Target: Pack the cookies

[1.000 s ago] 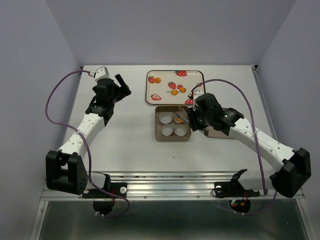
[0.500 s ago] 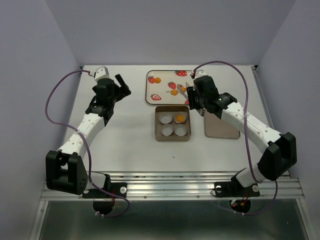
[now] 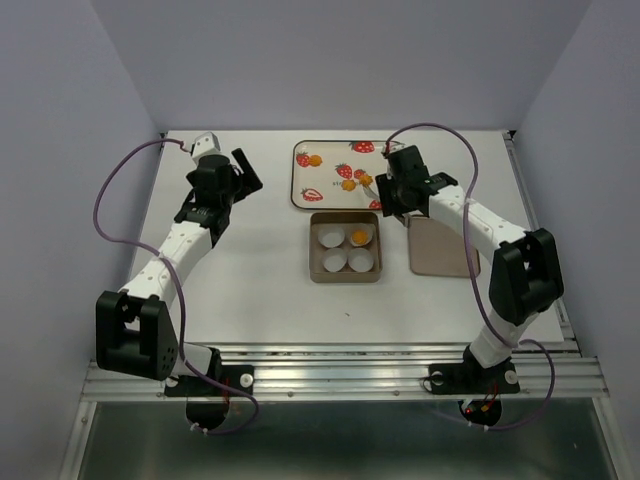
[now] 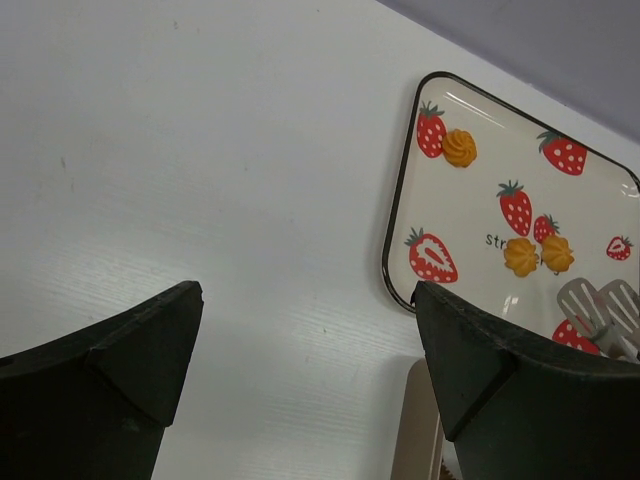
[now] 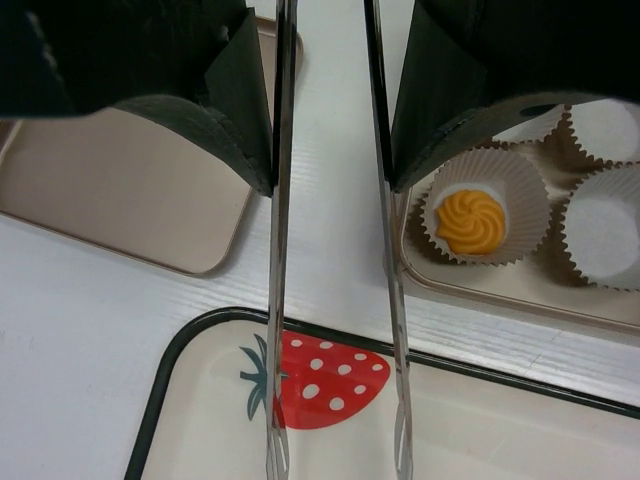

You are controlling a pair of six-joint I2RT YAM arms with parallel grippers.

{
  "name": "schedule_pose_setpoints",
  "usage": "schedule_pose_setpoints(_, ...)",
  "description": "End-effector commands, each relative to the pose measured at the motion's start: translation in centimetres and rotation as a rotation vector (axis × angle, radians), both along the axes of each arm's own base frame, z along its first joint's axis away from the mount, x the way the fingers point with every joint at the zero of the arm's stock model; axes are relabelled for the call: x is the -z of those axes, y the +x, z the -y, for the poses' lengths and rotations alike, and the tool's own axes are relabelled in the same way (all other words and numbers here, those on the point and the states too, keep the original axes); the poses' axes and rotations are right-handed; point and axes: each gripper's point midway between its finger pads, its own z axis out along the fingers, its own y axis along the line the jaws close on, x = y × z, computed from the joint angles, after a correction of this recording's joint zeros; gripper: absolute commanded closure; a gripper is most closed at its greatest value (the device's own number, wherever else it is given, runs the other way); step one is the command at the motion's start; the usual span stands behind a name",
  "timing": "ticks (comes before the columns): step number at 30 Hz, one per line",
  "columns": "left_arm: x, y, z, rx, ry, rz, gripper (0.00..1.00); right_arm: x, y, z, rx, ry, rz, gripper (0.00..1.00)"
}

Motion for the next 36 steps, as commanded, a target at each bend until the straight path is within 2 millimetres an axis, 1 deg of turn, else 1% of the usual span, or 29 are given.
schedule_pose_setpoints(1,-2.6,1.1,-0.3,-0.016,0.023,0.055,0.01,-1.8,2.8,-0.5,-0.01,0.021,0.077,0.45)
schedule_pose_setpoints(12,-2.2,1.8,-0.3,-0.016,0.034,0.034,0.01,0.0,4.4,-0.9,0.002,-0.005,0.051,0.42)
schedule_pose_setpoints(16,-2.3,2.0,-0.2,-0.015,0.033,0.036,0.01,0.2,4.9,-1.2,-0.004,-0.004,0.05,0.43)
schedule_pose_setpoints(18,-2.3,2.0,-0.4,-0.019,0.034,0.036,0.01,0.0,5.2,-1.5,-0.012,0.002,0.055,0.43)
schedule_pose_setpoints(21,-2.3,2.1,-0.3,-0.02,0.033,0.036,0.01,0.5,5.6,-1.7,-0.019,-0.005,0.05,0.43)
schedule_pose_setpoints(22,-2.3,2.1,-0.4,-0.022,0.031,0.036,0.01,0.3,5.8,-1.7,-0.02,-0.006,0.054,0.46)
schedule_pose_setpoints(23,-2.3,2.1,-0.5,-0.025,0.031,0.035,0.01,0.5,5.9,-1.8,-0.021,-0.009,0.052,0.46)
schedule_pose_setpoints(25,-2.4,2.1,-0.4,-0.024,0.03,0.036,0.01,0.3,6.0,-1.8,-0.022,-0.008,0.055,0.52)
schedule_pose_setpoints(30,-2.4,2.0,-0.3,-0.019,0.024,0.04,0.01,0.2,6.2,-1.9,-0.034,-0.011,0.06,0.57)
schedule_pose_setpoints(32,-2.4,2.0,-0.3,-0.018,0.022,0.042,0.01,0.2,6.3,-2.0,-0.041,-0.013,0.061,0.58)
schedule_pose_setpoints(33,-2.5,2.0,-0.2,-0.018,0.018,0.045,0.01,0.0,6.3,-2.0,-0.041,-0.013,0.066,0.61)
schedule_pose_setpoints(36,-2.5,1.9,-0.2,-0.013,0.013,0.049,0.01,-0.6,6.3,-1.9,-0.039,-0.011,0.078,0.62)
